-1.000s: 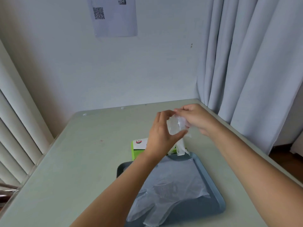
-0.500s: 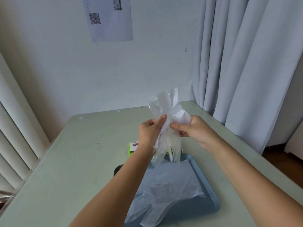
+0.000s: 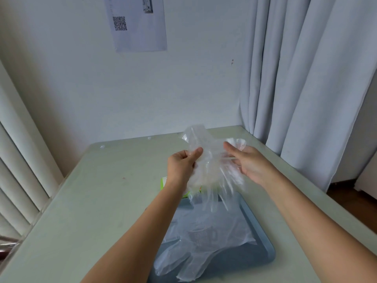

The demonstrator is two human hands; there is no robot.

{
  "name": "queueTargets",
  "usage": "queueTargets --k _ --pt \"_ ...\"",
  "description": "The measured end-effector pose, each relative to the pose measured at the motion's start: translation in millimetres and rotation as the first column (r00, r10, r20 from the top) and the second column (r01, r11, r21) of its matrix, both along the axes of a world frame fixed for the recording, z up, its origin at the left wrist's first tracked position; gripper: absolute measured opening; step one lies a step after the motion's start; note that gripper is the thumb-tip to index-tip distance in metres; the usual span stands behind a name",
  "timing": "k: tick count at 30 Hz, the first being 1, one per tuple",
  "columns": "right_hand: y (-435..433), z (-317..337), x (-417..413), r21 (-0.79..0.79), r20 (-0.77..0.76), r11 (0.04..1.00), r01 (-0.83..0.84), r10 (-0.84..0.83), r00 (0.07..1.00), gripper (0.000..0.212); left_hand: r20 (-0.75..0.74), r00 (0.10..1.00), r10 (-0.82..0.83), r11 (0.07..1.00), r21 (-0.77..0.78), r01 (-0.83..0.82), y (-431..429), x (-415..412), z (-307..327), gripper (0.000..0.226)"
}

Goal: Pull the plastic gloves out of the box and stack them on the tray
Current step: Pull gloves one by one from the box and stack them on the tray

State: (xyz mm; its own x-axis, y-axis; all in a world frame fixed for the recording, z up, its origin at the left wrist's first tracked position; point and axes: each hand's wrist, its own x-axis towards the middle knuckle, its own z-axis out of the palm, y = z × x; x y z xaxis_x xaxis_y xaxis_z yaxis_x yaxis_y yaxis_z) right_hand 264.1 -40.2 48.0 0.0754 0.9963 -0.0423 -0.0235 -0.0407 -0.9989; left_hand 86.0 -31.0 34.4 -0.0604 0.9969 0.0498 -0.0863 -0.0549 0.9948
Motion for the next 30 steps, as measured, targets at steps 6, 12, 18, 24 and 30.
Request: queueTargets --k 6,12,18,24,30 --pt "0 -2 -8 0.034 0.069 0.999 -0.026 0.024 0.997 0.039 0.005 0.998 -0.065 0.997 -0.035 0.065 -4 -1 -2 0.058" --pt "3 -2 -1 0.100 0.015 0.993 0.071 -0.072 0.997 0.010 -0.093 0.995 -0.041 0.996 0.071 0.048 -5 -5 2 0.055" --pt "13 -5 6 0.058 0.045 0.987 0.152 -0.154 0.987 0.016 -0.141 0.989 -0.039 0.993 0.107 0.055 -5 0 1 0.056" --pt "30 -13 22 0.153 0.423 0.954 0.258 -0.300 0.855 0.030 -0.157 0.988 0.011 0.991 0.134 0.010 0 4 -3 0.058" --pt "38 -8 47 0.175 0.457 0.940 0.292 -0.341 0.821 0.059 -0.093 0.994 0.060 0.996 0.069 -0.054 12 1 -2 0.052"
